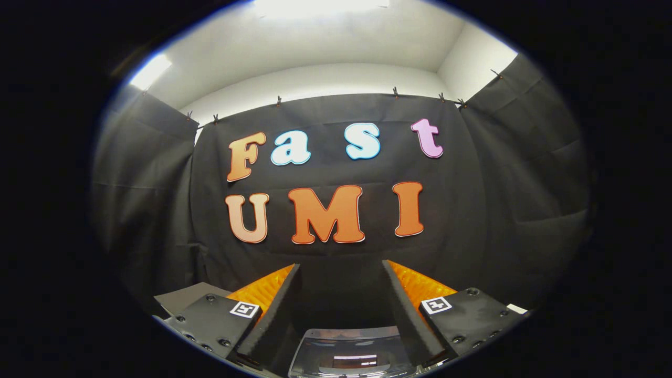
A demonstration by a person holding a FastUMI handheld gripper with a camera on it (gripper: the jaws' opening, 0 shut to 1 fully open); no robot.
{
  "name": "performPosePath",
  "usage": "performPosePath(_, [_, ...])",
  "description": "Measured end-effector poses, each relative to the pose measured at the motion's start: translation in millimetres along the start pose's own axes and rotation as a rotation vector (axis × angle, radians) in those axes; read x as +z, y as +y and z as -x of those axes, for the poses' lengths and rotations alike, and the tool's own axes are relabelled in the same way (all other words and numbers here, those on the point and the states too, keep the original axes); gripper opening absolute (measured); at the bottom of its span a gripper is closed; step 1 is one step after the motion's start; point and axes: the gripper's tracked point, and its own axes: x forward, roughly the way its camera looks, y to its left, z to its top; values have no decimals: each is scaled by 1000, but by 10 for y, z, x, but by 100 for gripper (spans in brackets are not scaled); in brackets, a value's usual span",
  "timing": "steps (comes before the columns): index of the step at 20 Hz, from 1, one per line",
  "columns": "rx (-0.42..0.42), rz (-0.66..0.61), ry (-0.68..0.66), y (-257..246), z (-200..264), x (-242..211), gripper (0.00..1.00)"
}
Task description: Put the clothes into the washing machine and then close the washing machine lid.
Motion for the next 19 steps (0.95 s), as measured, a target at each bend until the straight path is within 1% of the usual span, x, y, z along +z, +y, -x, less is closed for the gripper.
performPosePath(19, [16,-22,10,27,-52,-124,96])
